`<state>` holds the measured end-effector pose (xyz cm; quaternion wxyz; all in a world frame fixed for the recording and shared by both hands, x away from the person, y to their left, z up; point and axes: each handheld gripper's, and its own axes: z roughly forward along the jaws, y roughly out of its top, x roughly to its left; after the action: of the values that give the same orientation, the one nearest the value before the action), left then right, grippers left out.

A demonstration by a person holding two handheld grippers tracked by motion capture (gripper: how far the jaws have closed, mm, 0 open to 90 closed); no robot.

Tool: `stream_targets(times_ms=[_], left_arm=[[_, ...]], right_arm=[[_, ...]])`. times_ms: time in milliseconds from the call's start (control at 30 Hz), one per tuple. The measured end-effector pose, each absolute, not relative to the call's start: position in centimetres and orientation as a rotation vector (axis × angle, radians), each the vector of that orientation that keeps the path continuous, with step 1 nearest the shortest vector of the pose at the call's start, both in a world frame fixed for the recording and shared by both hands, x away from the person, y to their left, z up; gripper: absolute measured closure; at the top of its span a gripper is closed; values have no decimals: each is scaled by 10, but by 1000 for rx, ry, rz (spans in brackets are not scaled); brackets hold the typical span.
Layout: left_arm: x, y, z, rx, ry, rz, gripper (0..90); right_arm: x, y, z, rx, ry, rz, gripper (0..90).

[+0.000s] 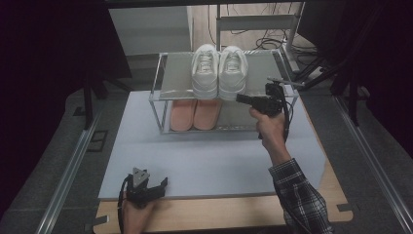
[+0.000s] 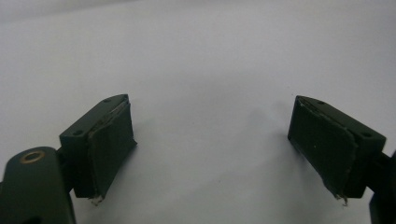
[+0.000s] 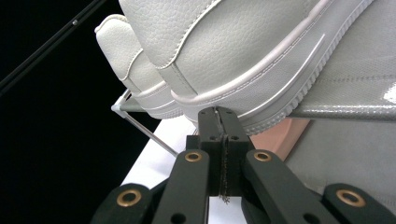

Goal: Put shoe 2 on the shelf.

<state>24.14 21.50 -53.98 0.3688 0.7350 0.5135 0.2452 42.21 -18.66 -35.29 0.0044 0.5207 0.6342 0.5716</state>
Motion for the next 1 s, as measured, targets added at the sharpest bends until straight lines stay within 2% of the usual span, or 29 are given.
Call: stream_targets(times_ms=[733,1000], left_arm=[[241,215,-540,1887,1319,629,140],[241,215,-540,1887,1319,630,140]], right_arm=[[412,-194,-352,1593,2016,1781,827],[406,-198,-351,1566,2027,1760,772]])
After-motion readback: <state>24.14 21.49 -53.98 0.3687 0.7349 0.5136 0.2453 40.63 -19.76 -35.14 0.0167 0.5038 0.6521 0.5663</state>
